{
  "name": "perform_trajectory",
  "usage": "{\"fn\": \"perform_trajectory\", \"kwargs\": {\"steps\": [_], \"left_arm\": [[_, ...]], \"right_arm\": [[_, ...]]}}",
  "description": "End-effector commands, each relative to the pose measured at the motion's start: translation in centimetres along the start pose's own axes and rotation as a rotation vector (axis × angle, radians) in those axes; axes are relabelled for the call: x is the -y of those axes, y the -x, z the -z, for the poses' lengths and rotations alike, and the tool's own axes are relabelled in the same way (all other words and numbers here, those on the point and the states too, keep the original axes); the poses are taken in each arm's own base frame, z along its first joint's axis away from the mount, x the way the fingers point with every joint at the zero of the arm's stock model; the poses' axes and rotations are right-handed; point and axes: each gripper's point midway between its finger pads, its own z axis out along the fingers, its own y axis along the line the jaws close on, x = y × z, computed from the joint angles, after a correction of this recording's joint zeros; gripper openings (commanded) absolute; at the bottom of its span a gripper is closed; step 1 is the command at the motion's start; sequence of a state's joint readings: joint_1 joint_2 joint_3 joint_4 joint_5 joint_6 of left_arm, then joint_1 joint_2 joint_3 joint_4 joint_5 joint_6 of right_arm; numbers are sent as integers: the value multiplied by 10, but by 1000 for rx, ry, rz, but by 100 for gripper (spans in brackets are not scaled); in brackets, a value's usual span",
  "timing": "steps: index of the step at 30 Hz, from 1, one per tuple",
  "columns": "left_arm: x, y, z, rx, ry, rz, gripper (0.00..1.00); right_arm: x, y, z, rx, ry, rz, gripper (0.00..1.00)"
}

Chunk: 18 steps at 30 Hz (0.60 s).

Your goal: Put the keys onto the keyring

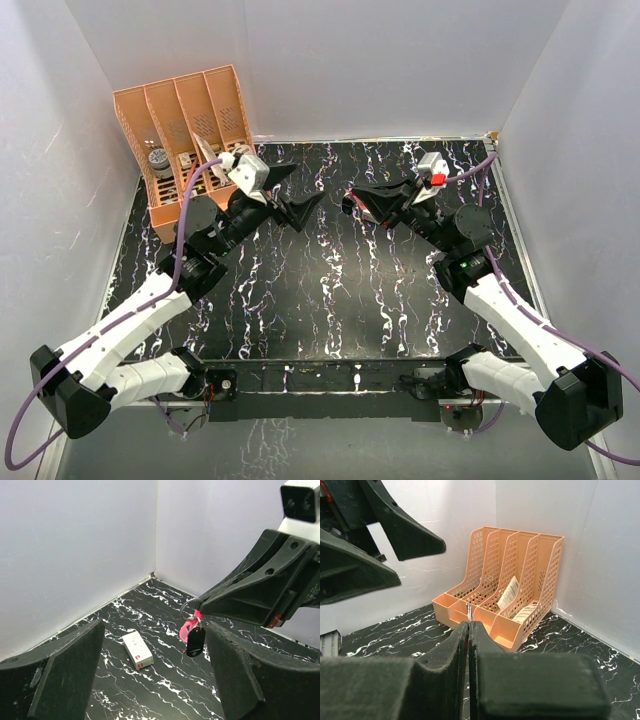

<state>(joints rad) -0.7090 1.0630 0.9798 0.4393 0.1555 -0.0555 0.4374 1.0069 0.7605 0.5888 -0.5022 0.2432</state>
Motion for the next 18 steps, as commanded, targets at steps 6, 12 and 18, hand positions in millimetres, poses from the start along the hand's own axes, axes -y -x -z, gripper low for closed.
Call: {"fn": "perform_trajectory", "kwargs": {"steps": [6,12,18], "left_arm": [[-6,24,15,55,37,-45,81],[-6,24,16,48,37,-45,81],[-9,24,19,38,50,-48,81]], "right_arm": [[1,32,-4,61,-17,40,0],[2,36,-5,62,-25,42,0],[4,40,-10,58,-24,43,0]]}}
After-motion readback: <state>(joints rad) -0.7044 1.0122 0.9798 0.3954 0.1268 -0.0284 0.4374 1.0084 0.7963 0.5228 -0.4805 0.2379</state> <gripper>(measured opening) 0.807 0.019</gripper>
